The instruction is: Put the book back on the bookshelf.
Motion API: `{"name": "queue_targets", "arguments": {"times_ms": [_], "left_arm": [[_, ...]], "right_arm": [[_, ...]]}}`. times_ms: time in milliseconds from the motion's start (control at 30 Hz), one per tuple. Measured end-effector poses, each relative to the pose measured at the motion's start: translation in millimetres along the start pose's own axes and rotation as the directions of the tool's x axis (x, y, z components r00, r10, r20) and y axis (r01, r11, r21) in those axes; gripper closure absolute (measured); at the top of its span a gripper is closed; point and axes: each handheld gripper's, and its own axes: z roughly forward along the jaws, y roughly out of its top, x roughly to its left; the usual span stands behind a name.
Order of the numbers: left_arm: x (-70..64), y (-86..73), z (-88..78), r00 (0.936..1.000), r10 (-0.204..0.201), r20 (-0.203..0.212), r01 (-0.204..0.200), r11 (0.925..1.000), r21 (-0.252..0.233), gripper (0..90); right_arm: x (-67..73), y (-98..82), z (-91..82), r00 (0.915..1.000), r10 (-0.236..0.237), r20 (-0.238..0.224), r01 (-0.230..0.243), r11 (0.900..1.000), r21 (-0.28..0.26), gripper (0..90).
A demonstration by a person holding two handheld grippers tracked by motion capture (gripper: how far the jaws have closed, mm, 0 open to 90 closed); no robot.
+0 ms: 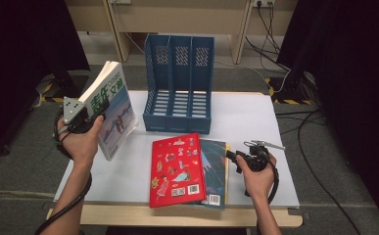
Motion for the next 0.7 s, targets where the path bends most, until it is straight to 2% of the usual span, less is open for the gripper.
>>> {"name": "queue_targets", "arguments": {"times_ms": [433, 667, 700], "left_arm": [[-2.6, 19.3, 8.7, 1.0000, 0.006, 0.002, -0.006, 0.9996, -0.028, 73.7], [-5.1, 32.3, 13.0, 0.9999, 0.009, 0.005, -0.008, 0.9988, -0.048, 73.7], [-5.5, 34.1, 13.7, 0.9999, 0.010, 0.006, -0.009, 0.9987, -0.050, 73.8]], "right_arm": [[0.8, -1.3, 1.8, 0.9999, -0.009, 0.005, 0.009, 1.000, 0.001, 52.6], [2.1, -2.0, 2.9, 1.0000, 0.002, 0.007, -0.002, 1.000, 0.008, 52.4], [1.2, -2.1, 3.2, 0.9999, -0.009, 0.005, 0.009, 1.000, 0.006, 52.3]]}}
